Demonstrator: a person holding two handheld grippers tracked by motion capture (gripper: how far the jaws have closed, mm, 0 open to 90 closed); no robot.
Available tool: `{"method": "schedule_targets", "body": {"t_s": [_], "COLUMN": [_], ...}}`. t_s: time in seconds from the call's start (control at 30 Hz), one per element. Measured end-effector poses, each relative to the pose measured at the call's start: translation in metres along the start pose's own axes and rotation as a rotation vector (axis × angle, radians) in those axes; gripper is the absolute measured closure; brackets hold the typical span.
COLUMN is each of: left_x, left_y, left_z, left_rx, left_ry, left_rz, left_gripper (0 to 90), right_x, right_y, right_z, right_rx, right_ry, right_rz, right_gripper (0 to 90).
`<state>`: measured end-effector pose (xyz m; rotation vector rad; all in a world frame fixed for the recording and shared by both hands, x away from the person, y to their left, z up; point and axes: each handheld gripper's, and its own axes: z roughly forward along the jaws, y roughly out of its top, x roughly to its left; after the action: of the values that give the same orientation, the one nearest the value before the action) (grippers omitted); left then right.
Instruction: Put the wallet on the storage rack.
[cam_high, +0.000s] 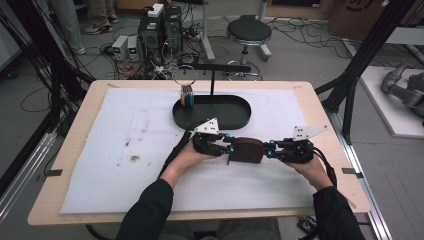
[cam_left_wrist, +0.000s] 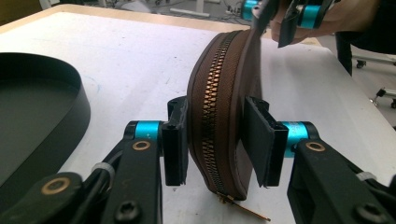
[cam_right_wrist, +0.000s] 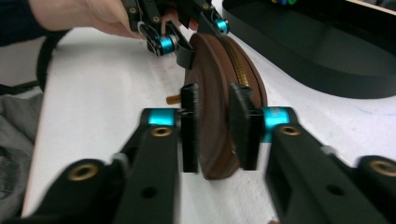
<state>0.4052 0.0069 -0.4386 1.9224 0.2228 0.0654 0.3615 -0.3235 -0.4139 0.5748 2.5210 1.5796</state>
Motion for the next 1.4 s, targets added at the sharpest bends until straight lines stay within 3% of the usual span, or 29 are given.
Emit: {"method": "schedule_targets", "body": {"t_s": [0.07,0.17,0.23,0.4,0.53,0.63,0.7,0.8,0.9,1.03,1.2,1.3,1.4], "left_x": [0.000,-0.001,-0.001,-0.002,-0.001,-0.001,-0.001,-0.002,-0.004,-0.004,-0.006,-0.007,-0.009], "left_y": [0.000,0.001,0.001,0.001,0.000,0.000,-0.001,-0.004,-0.004,-0.003,-0.001,0.001,0.002], "left_z": [0.000,-0.001,-0.001,-0.002,-0.002,-0.002,-0.001,0.005,0.006,0.006,0.004,0.004,0.004], "left_rx": [0.001,0.006,0.004,0.004,0.003,0.004,0.019,0.072,0.059,0.060,0.064,0.060,0.064], "left_ry": [-0.002,-0.004,-0.009,-0.018,-0.024,-0.027,-0.024,-0.013,-0.020,-0.025,-0.025,-0.031,-0.026], "left_rz": [0.006,0.008,0.008,0.006,0.006,0.003,-0.003,-0.001,0.009,0.035,0.060,0.073,0.083], "left_gripper": [62.4,62.7,62.8,63.0,63.0,62.1,58.1,47.9,49.9,55.1,61.0,65.3,67.1], "right_x": [0.000,-0.001,-0.004,-0.010,-0.010,-0.008,-0.007,-0.008,-0.008,-0.006,-0.006,-0.006,-0.007], "right_y": [0.000,0.000,-0.001,-0.006,-0.008,-0.009,-0.008,-0.008,-0.008,-0.008,-0.008,-0.007,-0.007], "right_z": [0.000,0.001,0.001,0.011,0.022,0.028,0.028,0.026,0.025,0.026,0.026,0.025,0.022], "right_rx": [-0.009,-0.010,-0.009,0.034,0.073,0.101,0.097,0.090,0.085,0.084,0.091,0.081,0.063], "right_ry": [-0.011,-0.048,-0.076,-0.083,-0.057,-0.028,-0.019,0.025,0.039,0.044,0.028,0.007,-0.005], "right_rz": [-0.003,0.016,0.038,0.081,0.077,0.048,0.022,0.028,0.011,-0.012,-0.002,0.012,0.023], "right_gripper": [65.8,48.8,45.9,38.7,41.0,57.3,61.1,65.2,66.8,66.9,62.5,49.7,45.8]}}
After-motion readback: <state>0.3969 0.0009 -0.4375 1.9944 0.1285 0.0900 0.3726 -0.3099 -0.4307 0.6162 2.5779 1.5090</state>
